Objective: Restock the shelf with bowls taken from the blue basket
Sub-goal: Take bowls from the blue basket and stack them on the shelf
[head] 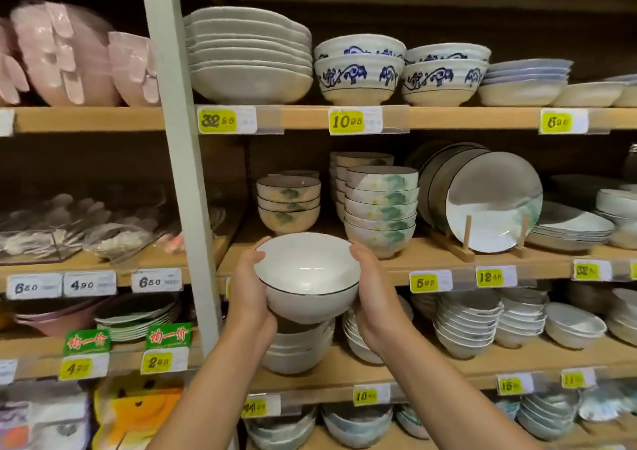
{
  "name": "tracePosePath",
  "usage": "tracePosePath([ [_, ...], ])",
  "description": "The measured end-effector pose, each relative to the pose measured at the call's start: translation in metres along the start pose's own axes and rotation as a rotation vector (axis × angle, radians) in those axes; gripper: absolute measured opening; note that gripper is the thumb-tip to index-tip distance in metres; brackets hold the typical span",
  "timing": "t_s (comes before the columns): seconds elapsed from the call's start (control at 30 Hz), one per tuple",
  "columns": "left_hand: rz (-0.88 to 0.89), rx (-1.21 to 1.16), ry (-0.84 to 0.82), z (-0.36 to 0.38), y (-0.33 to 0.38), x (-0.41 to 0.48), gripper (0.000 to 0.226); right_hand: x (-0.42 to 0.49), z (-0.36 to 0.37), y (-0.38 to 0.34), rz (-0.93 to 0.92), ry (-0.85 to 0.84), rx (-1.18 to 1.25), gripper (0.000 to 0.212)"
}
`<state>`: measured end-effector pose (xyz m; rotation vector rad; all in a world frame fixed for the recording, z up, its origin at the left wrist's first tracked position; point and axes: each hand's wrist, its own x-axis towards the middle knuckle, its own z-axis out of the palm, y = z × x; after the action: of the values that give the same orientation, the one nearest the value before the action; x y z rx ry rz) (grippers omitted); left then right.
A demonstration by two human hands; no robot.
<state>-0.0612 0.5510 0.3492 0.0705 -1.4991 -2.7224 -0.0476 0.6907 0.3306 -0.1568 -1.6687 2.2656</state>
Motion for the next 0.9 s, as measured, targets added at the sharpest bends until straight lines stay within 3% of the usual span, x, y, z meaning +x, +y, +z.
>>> tracePosePath([
  [0.5,-0.048,0.006,0.035,0.001,-0.004,0.137,0.036,0.124,0.043,0.023,0.047,-0.002,-0.032,0.042],
  [0.73,-0.129,0.008,-0.039,-0.002,0.003,0.152,0.027,0.142,0.024,0.026,0.06,-0.061,0.038,0.018],
  [0.87,0.071,-0.055,0.173,-0.007,-0.016,0.129,0.022,0.149,0.031,0.021,0.172,-0.117,0.077,0.031],
  [0.9,0.126,-0.007,0.148,-0.008,-0.022,0.118,0.034,0.15,0.032,0.022,0.194,-0.129,0.103,0.033],
])
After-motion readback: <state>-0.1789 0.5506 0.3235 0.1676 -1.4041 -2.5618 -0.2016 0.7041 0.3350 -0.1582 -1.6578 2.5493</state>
